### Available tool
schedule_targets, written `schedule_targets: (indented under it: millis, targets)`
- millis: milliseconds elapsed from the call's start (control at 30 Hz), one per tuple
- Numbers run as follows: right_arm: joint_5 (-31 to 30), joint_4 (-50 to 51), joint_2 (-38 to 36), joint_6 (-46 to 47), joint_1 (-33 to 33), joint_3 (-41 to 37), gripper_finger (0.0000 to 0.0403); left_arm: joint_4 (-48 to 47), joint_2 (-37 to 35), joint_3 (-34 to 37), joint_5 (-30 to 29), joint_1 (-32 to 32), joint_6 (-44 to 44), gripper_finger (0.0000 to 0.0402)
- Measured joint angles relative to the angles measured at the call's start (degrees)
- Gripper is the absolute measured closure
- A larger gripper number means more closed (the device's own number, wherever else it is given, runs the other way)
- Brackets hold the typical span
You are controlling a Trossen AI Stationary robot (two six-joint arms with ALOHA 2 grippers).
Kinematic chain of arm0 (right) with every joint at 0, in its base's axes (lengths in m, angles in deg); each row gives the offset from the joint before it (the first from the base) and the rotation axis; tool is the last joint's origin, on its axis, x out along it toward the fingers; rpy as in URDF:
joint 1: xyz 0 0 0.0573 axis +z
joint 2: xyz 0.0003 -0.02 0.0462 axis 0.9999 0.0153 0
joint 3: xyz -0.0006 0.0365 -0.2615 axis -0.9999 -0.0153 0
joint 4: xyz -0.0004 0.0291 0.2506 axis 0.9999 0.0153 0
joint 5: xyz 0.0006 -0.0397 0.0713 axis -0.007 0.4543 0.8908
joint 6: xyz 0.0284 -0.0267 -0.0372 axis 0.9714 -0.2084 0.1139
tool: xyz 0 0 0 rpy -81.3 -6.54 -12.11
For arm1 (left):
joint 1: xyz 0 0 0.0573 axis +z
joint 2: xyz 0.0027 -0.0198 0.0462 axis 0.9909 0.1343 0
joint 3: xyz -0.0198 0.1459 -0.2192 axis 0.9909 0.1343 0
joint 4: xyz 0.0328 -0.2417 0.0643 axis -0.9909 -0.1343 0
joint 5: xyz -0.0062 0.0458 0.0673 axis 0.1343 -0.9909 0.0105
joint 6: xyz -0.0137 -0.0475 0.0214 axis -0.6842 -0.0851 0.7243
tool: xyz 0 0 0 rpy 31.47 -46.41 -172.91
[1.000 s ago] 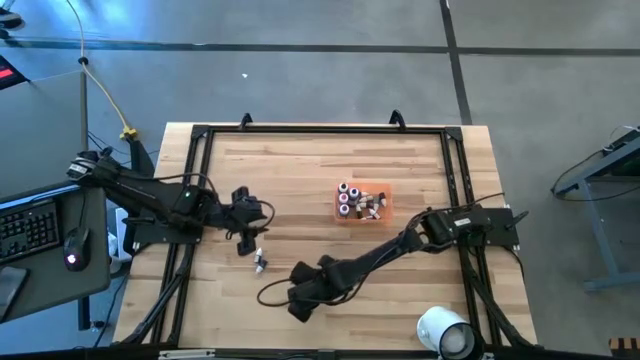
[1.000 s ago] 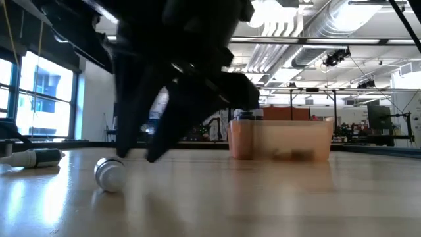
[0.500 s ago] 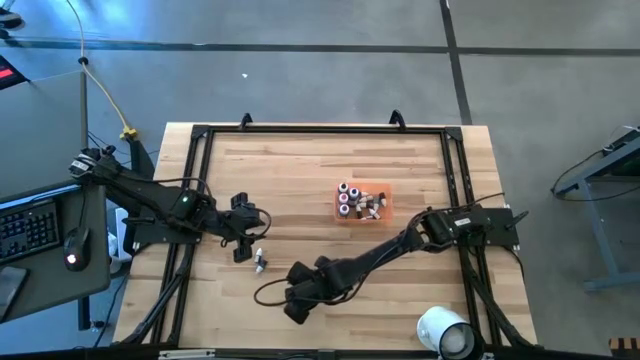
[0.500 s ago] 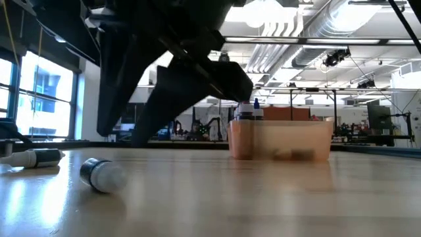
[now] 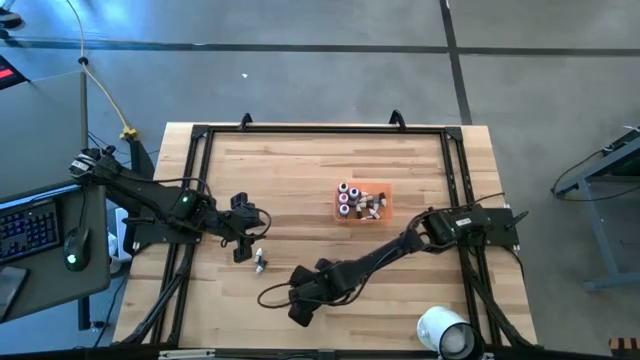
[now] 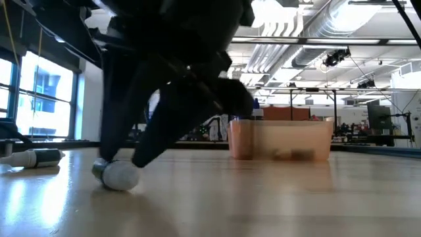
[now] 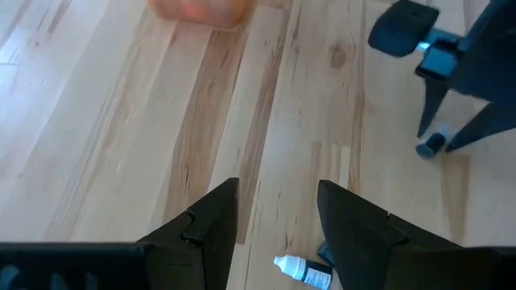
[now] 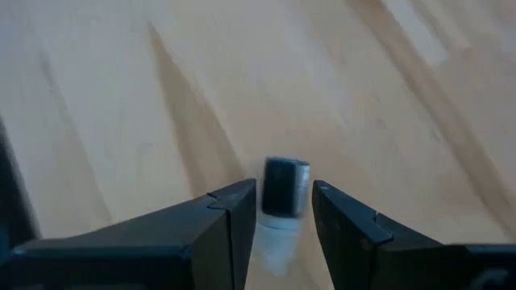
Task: Pick & Place food coloring
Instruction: Put the small black food coloring bottle into the orange bin
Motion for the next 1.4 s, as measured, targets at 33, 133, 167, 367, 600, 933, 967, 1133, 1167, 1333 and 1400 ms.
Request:
schedule_targets:
  millis: [33, 133, 167, 367, 600, 933, 967, 1133, 1167, 1333, 1400]
  targets:
    - [0.3, -0.5, 0.0, -0.1, 0.0, -0.6, 0.0286, 0.0, 0.0, 0.0, 0.0, 0.0, 0.0, 0.0235]
    - [0.1, -2.9, 0.0, -0.6, 0.1, -2.1, 0.0286, 0.0, 0.0, 0.0, 0.0, 0.0, 0.0, 0.0235]
    - [0.0, -3.3, 0.0, -0.7, 0.1, -2.4, 0.0286, -0.1, 0.0, 0.0, 0.0, 0.0, 0.0, 0.0235]
    - [-0.6, -4.0, -0.1, -7.4, 0.1, -3.9, 0.0286, -0.1, 0.0, 0.0, 0.2, 0.0, 0.0, 0.0235]
    - [-0.9, -3.6, -0.1, -11.6, 0.0, -4.9, 0.0317, -0.2, 0.0, 0.0, 0.2, 0.0, 0.1, 0.0234]
    - [-0.4, 18.8, 0.7, -14.2, -2.5, 7.6, 0.0330, -0.7, 0.0, 0.0, 0.3, 0.0, 0.0, 0.0234]
    - [-2.0, 24.5, 0.7, -13.6, -2.8, 9.7, 0.0329, -0.9, 0.0, 0.0, 0.3, 0.0, -0.2, 0.0234]
    - [-11.9, 54.4, 0.5, -6.5, -3.4, 19.1, 0.0330, -2.4, 0.0, 0.0, 0.3, 0.0, -0.3, 0.0234]
    - [-14.1, 53.2, -0.3, -6.9, -3.5, 19.1, 0.0330, -2.7, 0.0, 0.0, 0.3, 0.0, -0.3, 0.0234]
    - [-17.6, 50.4, -6.6, -10.2, -4.3, 14.3, 0.0327, -3.5, 0.1, -0.1, 0.2, 0.0, -0.3, 0.0234]
    - [-19.2, 54.2, -8.7, -5.2, -4.8, 10.9, 0.0326, -3.7, 0.1, -0.1, 0.4, 0.0, -0.3, 0.0234]
